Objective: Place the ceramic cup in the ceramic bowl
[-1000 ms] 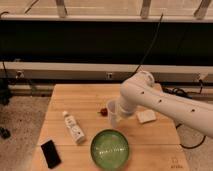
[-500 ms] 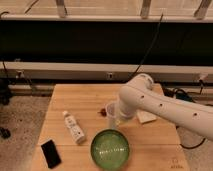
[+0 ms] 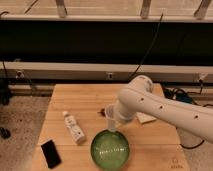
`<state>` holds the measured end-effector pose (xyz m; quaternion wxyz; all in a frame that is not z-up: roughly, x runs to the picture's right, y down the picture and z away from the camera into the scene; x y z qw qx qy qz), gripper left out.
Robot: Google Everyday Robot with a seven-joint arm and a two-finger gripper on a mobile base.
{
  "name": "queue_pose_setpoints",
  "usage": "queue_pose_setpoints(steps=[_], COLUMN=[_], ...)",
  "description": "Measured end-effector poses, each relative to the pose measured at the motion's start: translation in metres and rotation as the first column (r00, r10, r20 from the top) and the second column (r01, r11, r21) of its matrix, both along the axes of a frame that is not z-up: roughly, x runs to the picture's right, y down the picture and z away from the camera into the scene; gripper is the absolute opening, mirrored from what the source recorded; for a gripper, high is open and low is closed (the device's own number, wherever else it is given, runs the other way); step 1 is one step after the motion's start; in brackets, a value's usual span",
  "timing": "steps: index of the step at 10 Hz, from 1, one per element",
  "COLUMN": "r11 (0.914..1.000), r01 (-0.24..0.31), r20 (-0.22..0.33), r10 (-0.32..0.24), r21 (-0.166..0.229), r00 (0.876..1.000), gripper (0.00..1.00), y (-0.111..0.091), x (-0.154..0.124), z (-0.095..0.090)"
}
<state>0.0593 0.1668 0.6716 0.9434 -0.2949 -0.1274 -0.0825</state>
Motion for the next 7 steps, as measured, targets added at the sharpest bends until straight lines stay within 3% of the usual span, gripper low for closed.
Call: queue_pose_setpoints(steps=[7], r11=[0.9999], r01=[0.003], r20=[-0.001], r10=[-0.003], r21=[-0.013], r00=[1.000], gripper=[0.00], y=[0.013], x=[-0.003], z=[-0.002])
